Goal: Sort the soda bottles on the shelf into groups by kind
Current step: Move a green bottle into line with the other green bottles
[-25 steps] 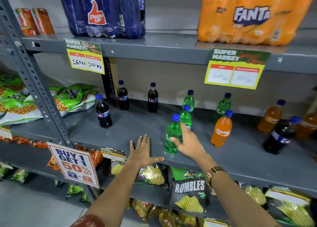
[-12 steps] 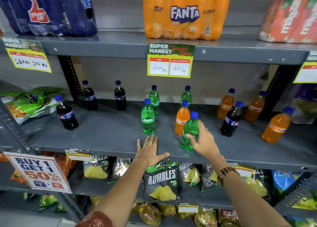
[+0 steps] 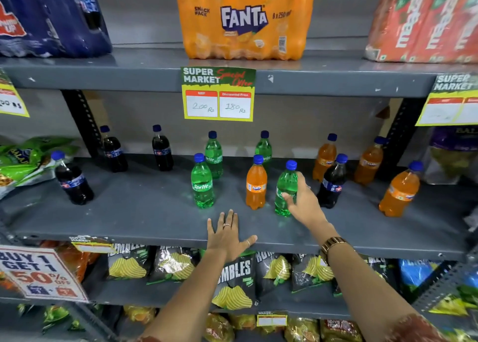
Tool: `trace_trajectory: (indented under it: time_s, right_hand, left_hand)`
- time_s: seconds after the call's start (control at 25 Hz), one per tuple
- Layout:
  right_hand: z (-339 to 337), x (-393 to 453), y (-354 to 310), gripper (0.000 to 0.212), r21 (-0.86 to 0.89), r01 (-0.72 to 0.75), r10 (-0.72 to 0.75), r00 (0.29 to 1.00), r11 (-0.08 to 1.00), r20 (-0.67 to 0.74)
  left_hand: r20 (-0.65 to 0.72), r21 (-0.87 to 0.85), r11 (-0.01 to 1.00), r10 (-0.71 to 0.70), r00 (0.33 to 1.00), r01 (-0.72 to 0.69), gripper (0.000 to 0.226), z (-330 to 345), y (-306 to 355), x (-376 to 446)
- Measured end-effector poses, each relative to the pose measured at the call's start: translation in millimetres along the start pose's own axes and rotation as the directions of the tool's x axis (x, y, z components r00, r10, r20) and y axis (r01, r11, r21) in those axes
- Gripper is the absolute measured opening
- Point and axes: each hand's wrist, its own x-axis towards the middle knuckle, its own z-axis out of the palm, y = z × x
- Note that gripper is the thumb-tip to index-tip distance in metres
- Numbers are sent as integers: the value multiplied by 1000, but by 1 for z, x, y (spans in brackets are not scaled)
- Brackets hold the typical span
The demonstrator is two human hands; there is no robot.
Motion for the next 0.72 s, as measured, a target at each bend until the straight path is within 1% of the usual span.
trace_trajectory:
  time_s: [0.28,0.48,0.52,0.56,0.6,0.64,0.68,0.72]
  right_hand:
    - [8,19,-4,69,22,10,-11,1000,1000,28]
    - [11,20,4,75,125,-11,-1,996,992,91]
    - [10,17,7,74,136,-10,2,998,991,58]
    - [10,12,10,70,152,-11,16,999,988,-33]
    - [7,6,12,62,178,-19,52,982,984,-182]
    - [4,1,13,50,213,-30,105,931,977,-350]
    - [-1,-3,13,39,252,-46,168,857,967,-487]
    - [-6,-4,14,33,282,-61,220,787,957,-576]
  left_hand:
    - [3,17,1000,-14,1000,14,90,1,1,3]
    - [27,24,1000,-17,999,16,90,-2,2,4]
    - [34,28,999,-19,999,18,91,-2,2,4]
    - [39,33,999,-23,999,21,91,-3,2,5]
    - [42,36,999,-26,999,24,91,-2,1,5]
    - [42,37,999,-28,999,26,91,-2,1,5]
    - [41,37,999,-28,999,26,91,-2,1,6]
    - [40,39,999,-27,999,25,91,-2,1,5]
